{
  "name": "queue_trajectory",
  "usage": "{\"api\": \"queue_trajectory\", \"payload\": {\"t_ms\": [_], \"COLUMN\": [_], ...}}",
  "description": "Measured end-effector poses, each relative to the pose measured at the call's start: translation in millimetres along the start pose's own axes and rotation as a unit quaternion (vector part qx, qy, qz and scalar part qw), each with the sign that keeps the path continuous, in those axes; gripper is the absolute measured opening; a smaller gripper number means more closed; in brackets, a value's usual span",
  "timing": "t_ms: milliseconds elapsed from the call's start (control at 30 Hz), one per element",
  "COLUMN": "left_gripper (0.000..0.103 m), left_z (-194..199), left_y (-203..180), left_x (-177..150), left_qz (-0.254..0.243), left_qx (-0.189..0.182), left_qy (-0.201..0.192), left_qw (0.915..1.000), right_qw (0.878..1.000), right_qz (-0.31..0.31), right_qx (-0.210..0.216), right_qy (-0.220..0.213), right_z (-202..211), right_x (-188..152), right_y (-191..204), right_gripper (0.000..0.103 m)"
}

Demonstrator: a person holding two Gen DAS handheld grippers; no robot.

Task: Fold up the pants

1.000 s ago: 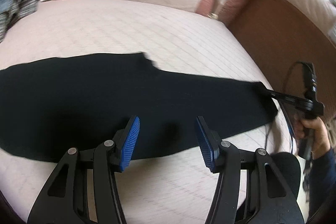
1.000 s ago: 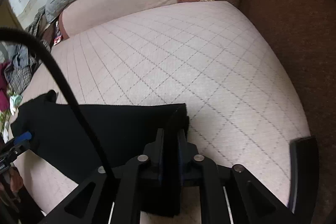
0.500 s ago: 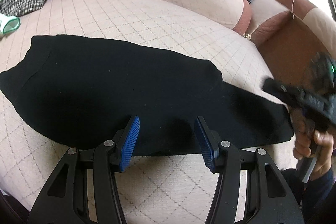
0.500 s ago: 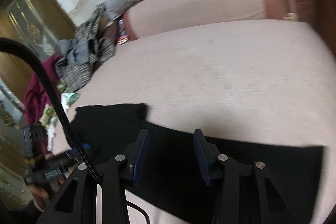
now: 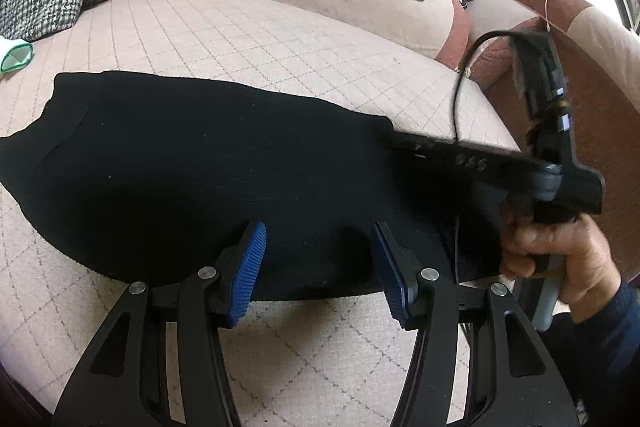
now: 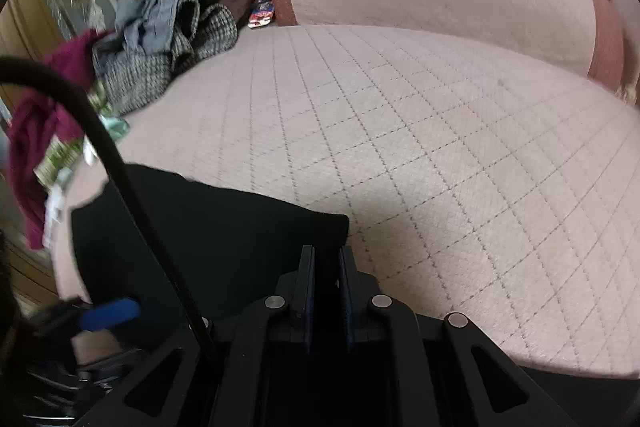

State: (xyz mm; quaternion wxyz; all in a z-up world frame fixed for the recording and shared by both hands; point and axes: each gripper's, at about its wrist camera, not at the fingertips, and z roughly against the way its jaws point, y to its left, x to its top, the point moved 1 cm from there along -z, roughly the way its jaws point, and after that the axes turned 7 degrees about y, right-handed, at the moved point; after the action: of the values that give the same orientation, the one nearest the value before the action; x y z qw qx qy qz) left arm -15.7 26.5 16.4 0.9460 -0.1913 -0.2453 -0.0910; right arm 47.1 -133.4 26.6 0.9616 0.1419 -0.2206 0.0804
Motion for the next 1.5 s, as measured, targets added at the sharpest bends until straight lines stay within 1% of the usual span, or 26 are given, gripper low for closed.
{"api": "queue_trajectory", "payload": {"t_ms": [33,100,200,267,300,367,433,500,533,567,600,667,733,767,800,867,933,1033,1100,1167,1233,1333,1500], "left_gripper": [0.054,0.054,0.054,0.054,0.054,0.054,0.054,0.054,0.054,0.054,0.054,0.054,0.054,0.054,0.054,0.054,0.054,0.054,0.054,0.054,0.054,0.054,0.054], "left_z": [2,11,34,42,44,43,39,34,30,26,22,16,14,16,18,23,29,40,47,53,56,58,57], "left_y": [-1,-2,4,18,27,47,64,76,82,84,83,77,67,63,59,52,38,10,-8,-27,-45,-68,-94], "left_x": [0,1,8,17,20,25,26,26,25,25,25,24,22,20,20,19,18,20,18,18,16,10,2], "left_qz": [-0.002,-0.005,-0.004,0.011,0.022,0.045,0.064,0.079,0.086,0.088,0.077,0.050,0.030,0.024,0.023,0.030,0.032,0.014,0.004,-0.008,-0.019,-0.031,-0.044], "left_qx": [0.003,0.016,0.046,0.058,0.063,0.088,0.111,0.120,0.117,0.114,0.121,0.145,0.176,0.181,0.179,0.161,0.157,0.153,0.151,0.148,0.152,0.151,0.148], "left_qy": [0.000,-0.005,-0.040,-0.049,-0.050,-0.039,-0.029,-0.024,-0.019,-0.017,-0.020,-0.026,-0.025,-0.024,-0.023,-0.020,-0.020,-0.035,-0.043,-0.052,-0.060,-0.062,-0.065], "left_qw": [1.0000,0.9998,0.9982,0.9971,0.9965,0.9943,0.9914,0.9893,0.9892,0.9894,0.9895,0.9878,0.9836,0.9828,0.9834,0.9863,0.9868,0.9875,0.9875,0.9875,0.9863,0.9860,0.9858], "right_qw": [1.000,1.000,0.999,0.998,0.997,0.996,0.995,0.995,0.995,0.995,0.995,0.996,0.996,0.996,0.996,0.995,0.996,0.996,0.995,0.994,0.994,0.992,0.989], "right_qz": [-0.007,-0.018,-0.042,-0.058,-0.060,-0.063,-0.063,-0.062,-0.060,-0.059,-0.060,-0.061,-0.056,-0.056,-0.059,-0.062,-0.057,-0.062,-0.071,-0.078,-0.083,-0.092,-0.110], "right_qx": [-0.001,-0.002,0.021,0.035,0.038,0.049,0.064,0.071,0.072,0.073,0.072,0.066,0.067,0.068,0.070,0.073,0.070,0.067,0.067,0.065,0.062,0.071,0.082], "right_qy": [0.005,-0.005,-0.004,-0.013,-0.019,-0.031,-0.033,-0.029,-0.026,-0.022,-0.015,0.006,-0.004,-0.002,0.001,0.000,-0.005,-0.014,-0.023,-0.030,-0.037,-0.044,-0.055], "right_z": [-3,-1,15,31,37,52,55,54,52,49,44,29,30,32,35,43,52,71,83,95,104,117,131], "right_x": [-3,-4,-5,-10,-12,-25,-32,-42,-47,-51,-55,-59,-62,-63,-64,-66,-71,-79,-85,-90,-94,-101,-108], "right_y": [-4,-6,-13,-17,-16,-14,-6,0,2,4,5,6,6,6,5,4,2,-3,-9,-15,-18,-27,-41], "right_gripper": [0.010,0.010,0.013,0.017,0.017,0.018,0.019,0.019,0.019,0.019,0.019,0.020,0.020,0.021,0.022,0.024,0.025,0.026,0.030,0.043,0.043,0.044,0.045]}}
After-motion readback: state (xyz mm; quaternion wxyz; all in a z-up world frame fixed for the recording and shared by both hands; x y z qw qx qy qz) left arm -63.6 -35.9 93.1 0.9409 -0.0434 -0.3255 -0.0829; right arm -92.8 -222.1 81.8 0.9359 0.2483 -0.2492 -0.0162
